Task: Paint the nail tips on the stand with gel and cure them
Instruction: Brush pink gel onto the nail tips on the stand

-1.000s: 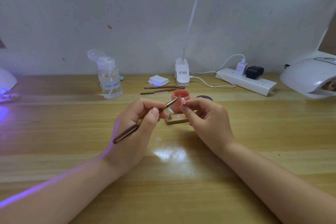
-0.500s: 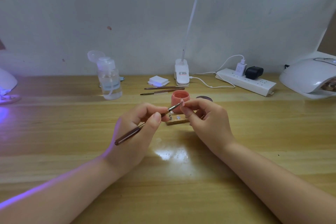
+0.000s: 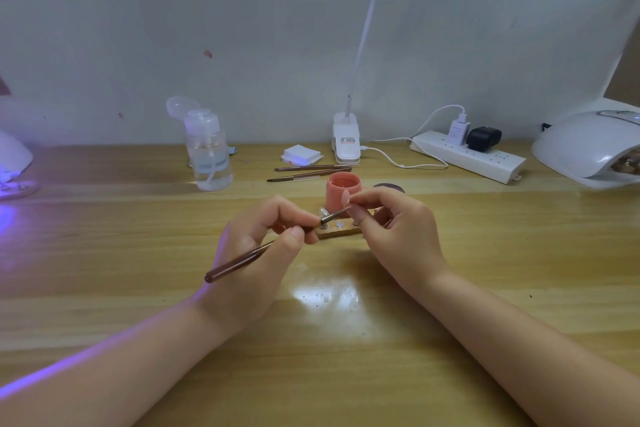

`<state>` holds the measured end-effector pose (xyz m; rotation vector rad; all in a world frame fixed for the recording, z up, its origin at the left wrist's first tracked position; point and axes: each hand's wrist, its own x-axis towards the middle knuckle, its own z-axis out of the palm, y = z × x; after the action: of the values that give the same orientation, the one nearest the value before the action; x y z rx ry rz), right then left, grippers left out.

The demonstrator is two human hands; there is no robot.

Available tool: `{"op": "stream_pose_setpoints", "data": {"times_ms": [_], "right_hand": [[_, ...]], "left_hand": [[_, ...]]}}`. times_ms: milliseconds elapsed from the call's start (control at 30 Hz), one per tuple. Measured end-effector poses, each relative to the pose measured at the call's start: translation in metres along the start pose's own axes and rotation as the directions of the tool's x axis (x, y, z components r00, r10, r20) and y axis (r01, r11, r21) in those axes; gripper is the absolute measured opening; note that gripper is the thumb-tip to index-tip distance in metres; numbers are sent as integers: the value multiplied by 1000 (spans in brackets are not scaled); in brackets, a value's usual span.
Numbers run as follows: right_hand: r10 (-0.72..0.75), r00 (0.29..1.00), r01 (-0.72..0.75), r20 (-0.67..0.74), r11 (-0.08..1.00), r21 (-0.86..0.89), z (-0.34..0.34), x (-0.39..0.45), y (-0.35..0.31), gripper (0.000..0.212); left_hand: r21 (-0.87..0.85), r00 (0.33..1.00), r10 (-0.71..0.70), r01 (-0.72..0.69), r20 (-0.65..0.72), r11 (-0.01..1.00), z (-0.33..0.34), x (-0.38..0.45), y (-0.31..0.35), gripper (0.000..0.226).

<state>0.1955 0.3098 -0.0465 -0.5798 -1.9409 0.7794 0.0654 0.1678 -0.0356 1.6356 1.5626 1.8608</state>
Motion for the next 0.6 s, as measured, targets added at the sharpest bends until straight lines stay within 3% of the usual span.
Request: {"op": "stream_pose_setpoints", "data": {"times_ms": [600], "right_hand": [[16, 1000, -16, 6, 1000, 12, 1, 0, 1, 3]], "left_hand": [[48, 998, -64, 65, -19, 997, 4, 0, 2, 21]]}}
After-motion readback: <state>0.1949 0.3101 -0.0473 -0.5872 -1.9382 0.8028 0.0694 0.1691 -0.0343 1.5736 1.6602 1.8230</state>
